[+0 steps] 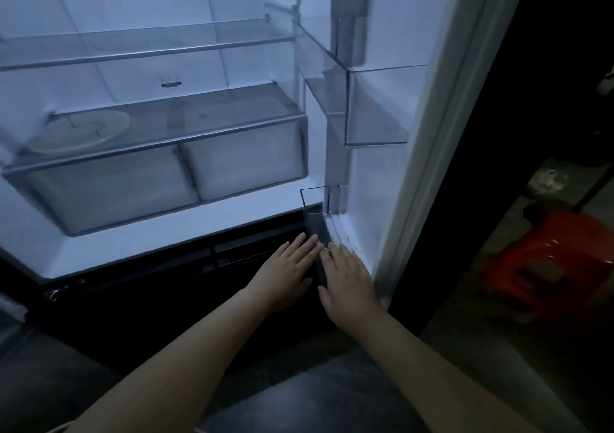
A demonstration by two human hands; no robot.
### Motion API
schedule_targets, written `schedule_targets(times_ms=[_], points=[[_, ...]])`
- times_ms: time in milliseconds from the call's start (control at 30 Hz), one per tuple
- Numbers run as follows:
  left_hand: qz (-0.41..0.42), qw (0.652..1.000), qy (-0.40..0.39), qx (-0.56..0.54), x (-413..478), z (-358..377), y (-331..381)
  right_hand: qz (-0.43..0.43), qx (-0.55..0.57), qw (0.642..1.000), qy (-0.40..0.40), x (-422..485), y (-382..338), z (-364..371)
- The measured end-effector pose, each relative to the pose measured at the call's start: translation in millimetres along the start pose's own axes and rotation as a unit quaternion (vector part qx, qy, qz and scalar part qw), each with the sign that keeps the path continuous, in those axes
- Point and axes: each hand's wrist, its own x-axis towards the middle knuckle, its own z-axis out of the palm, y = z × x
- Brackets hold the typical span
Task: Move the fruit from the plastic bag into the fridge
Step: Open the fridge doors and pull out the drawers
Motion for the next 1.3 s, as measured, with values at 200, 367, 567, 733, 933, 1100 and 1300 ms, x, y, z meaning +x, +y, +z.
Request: schedule_targets(times_ms=[200, 367, 567, 733, 933, 1100, 1300], points=[[0.021, 1.0, -0.01, 0.002, 14, 4, 12, 0.006, -0.041, 0.999, 0.024, -10, 38, 3], [0.052, 0.999, -0.009, -0.005, 35, 3, 33, 0.022, -0.015, 0.999, 0.045, -20, 85, -5], [0.076, 0.997, -0.005, -0.005, 68, 4, 62, 0.089, 0.011, 0.994, 0.068, -35, 122, 0], [0.074, 0.997, -0.015, -0.018, 93, -2, 87, 0.131, -0.006, 0.988, 0.079, -42, 144, 8], [0.057, 0.998, -0.029, -0.02, 115, -13, 114, 0.146, -0.055, 0.986, 0.049, -46, 177, 14], [0.038, 0.998, -0.046, -0.011, 131, -15, 130, 0.148, -0.073, 0.985, 0.04, -37, 202, 13], [0.034, 0.998, -0.046, -0.011, 143, -17, 141, 0.16, -0.073, 0.984, 0.02, -32, 219, 10]])
